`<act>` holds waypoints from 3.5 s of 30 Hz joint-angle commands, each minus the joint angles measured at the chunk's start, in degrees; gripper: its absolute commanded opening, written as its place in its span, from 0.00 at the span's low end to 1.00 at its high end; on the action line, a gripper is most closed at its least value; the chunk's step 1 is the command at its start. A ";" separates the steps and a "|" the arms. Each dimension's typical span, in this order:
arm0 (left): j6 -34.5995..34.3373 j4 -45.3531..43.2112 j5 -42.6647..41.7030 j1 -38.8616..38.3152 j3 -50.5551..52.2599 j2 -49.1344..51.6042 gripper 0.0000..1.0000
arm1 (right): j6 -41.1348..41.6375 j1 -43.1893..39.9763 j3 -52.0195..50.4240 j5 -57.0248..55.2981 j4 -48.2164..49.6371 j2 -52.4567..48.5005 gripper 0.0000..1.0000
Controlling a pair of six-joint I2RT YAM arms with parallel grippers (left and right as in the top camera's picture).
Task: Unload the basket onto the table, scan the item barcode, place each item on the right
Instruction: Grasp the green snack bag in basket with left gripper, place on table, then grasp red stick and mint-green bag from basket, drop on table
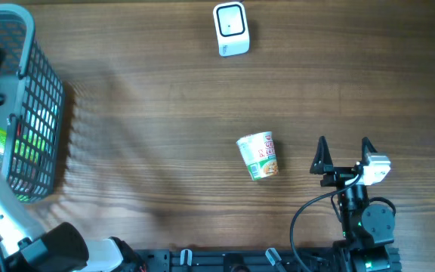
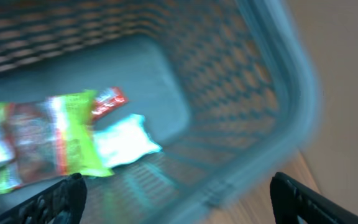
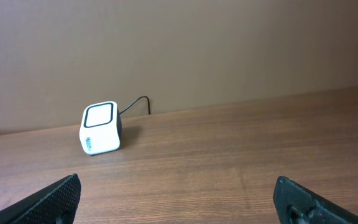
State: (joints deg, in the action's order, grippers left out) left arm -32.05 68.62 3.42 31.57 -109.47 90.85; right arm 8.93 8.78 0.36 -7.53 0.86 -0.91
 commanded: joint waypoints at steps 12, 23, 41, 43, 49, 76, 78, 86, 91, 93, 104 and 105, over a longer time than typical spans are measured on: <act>-1.42 -10.82 3.37 10.71 25.33 12.66 1.00 | 0.09 -0.24 -0.07 -0.28 0.31 0.26 1.00; -1.46 -17.31 9.35 10.71 34.56 15.04 1.00 | 0.09 -0.24 -0.07 -0.28 0.31 0.26 1.00; -4.17 -25.33 6.27 11.15 37.51 10.01 0.04 | 0.09 -0.24 -0.07 -0.28 0.31 0.26 1.00; -4.20 -21.88 6.12 11.06 28.24 5.35 0.04 | 0.09 -0.24 -0.07 -0.28 0.31 0.26 1.00; -4.20 -15.80 -8.35 8.94 14.32 -4.94 0.04 | 0.09 -0.24 -0.07 -0.28 0.31 0.26 1.00; 0.07 2.34 0.50 -62.18 15.85 22.53 0.04 | 0.07 -0.24 -0.07 -0.28 0.31 0.26 1.00; 0.07 0.48 -0.15 -62.77 15.85 25.11 0.05 | 0.09 -0.24 -0.07 -0.28 0.31 0.26 1.00; 2.08 2.84 -0.04 -59.95 10.88 22.23 1.00 | 0.09 -0.24 -0.07 -0.28 0.31 0.26 1.00; 3.32 5.35 4.20 -48.76 -4.76 13.57 1.00 | 0.09 -0.24 -0.07 -0.28 0.31 0.26 1.00; 3.30 4.59 4.20 -39.19 -9.35 9.66 1.00 | 0.09 -0.24 -0.07 -0.28 0.31 0.26 1.00; 18.56 -2.08 -4.76 10.60 -9.55 13.11 1.00 | 0.07 -0.24 -0.07 -0.28 0.31 0.26 1.00; 21.86 -1.99 -7.74 12.50 -9.51 14.88 1.00 | 0.09 -0.24 -0.07 -0.28 0.31 0.26 1.00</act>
State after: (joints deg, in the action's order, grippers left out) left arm -21.89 67.18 4.32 40.34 -119.09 102.19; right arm 8.93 8.78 0.36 -7.53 0.86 -0.91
